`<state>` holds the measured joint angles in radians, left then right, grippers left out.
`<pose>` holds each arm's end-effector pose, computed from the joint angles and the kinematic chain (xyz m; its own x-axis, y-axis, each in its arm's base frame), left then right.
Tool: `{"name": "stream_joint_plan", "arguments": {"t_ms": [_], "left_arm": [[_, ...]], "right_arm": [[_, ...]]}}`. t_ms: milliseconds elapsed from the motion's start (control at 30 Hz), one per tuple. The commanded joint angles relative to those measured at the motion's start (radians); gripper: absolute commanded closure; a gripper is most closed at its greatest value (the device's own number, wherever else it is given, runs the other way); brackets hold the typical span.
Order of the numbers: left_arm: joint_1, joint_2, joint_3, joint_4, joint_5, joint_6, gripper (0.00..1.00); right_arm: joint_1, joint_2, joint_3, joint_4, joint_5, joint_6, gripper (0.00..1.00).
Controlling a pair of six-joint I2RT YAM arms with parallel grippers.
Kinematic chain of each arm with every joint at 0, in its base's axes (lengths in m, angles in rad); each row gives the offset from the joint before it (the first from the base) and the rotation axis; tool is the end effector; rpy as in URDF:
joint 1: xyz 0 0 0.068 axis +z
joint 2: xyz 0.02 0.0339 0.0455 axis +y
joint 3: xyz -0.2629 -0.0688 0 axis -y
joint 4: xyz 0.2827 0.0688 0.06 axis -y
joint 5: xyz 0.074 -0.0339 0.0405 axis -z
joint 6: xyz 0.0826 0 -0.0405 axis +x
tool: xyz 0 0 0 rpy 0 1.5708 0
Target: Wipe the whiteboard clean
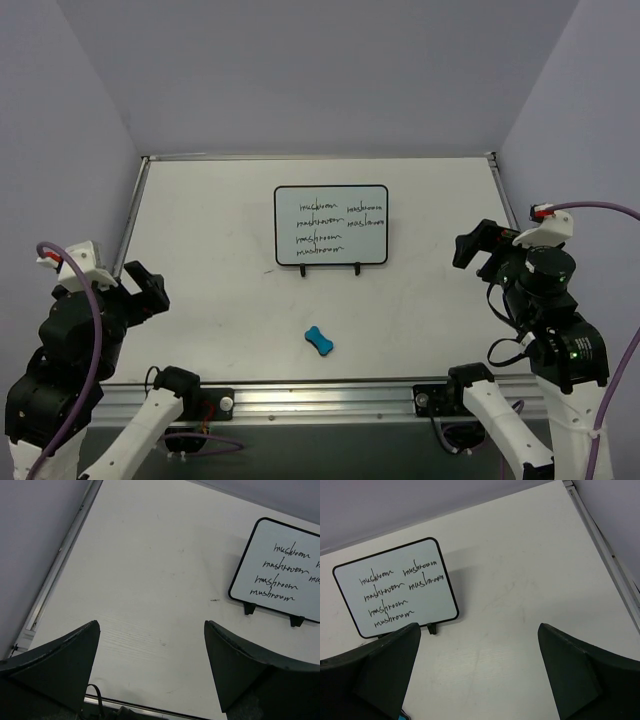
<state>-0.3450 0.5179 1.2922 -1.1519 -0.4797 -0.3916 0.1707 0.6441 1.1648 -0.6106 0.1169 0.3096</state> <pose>0.0963 0.0059 0.4299 -0.2811 -0.2588 -0.9241 -0.2283 0.9534 -0.1975 0.1796 0.0212 0.4500 -0.1008 0.2897 -0.9518 -0.0247 0.9556 0.2935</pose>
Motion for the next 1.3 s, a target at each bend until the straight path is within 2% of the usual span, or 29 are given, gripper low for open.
{"name": "stream_joint_plan", "arguments": {"t_ms": [0, 233, 433, 467, 500, 667, 700, 733, 833, 867, 933, 1033, 1067, 1167, 1233, 1267], "left_arm": [[-0.003, 0.044, -0.004, 0.081, 0.055, -0.015, 0.06], [-0.003, 0.077, -0.005, 0.125, 0.055, -0.095, 0.06], [-0.002, 0.201, -0.007, 0.293, 0.188, -0.112, 0.06], [-0.002, 0.274, 0.013, 0.351, 0.241, -0.096, 0.06], [0.0, 0.313, 0.019, 0.392, 0.374, -0.073, 0.06], [0.034, 0.605, 0.061, 0.63, 0.712, 0.005, 0.06], [0.076, 0.649, 0.091, 0.653, 0.772, 0.008, 0.06], [0.107, 0.741, 0.099, 0.679, 0.899, -0.007, 0.06], [0.228, 0.891, 0.099, 0.852, 1.143, -0.087, 0.06], [0.247, 0.922, 0.101, 0.936, 1.168, -0.092, 0.06], [0.274, 1.017, 0.134, 0.978, 1.191, -0.07, 0.06], [0.284, 1.164, 0.199, 1.035, 1.341, -0.011, 0.06], [0.285, 1.198, 0.228, 1.047, 1.396, 0.006, 0.06], [0.291, 1.323, 0.301, 0.985, 1.448, 0.108, 0.06], [0.302, 1.408, 0.308, 1.027, 1.512, 0.068, 0.06], [0.305, 1.436, 0.305, 1.123, 1.542, 0.035, 0.06]], "right_arm": [[-0.002, 0.005, 0.009, 0.032, 0.027, -0.007, 0.0], [-0.002, -0.064, -0.039, 0.086, 0.012, 0.016, 0.0], [-0.003, -0.144, -0.105, 0.199, -0.123, 0.077, 0.0], [-0.002, -0.144, -0.123, 0.209, -0.163, 0.082, 0.0], [0.0, -0.143, -0.131, 0.215, -0.184, 0.086, 0.0], [-0.002, -0.132, -0.151, 0.216, -0.269, 0.098, 0.0], [-0.002, -0.136, -0.151, 0.213, -0.275, 0.098, 0.0], [-0.002, -0.142, -0.151, 0.207, -0.278, 0.094, 0.0], [0.0, -0.17, -0.151, 0.196, -0.295, 0.082, 0.0], [-0.002, -0.181, -0.149, 0.192, -0.298, 0.072, 0.0], [0.0, -0.188, -0.148, 0.177, -0.304, 0.063, 0.0], [-0.002, -0.192, -0.149, 0.161, -0.318, 0.043, 0.0], [-0.002, -0.192, -0.149, 0.158, -0.321, 0.039, 0.0], [-0.002, -0.193, -0.151, 0.153, -0.342, 0.031, 0.0], [-0.002, -0.192, -0.151, 0.155, -0.362, 0.028, 0.0], [-0.002, -0.19, -0.148, 0.155, -0.37, 0.026, 0.0]]}}
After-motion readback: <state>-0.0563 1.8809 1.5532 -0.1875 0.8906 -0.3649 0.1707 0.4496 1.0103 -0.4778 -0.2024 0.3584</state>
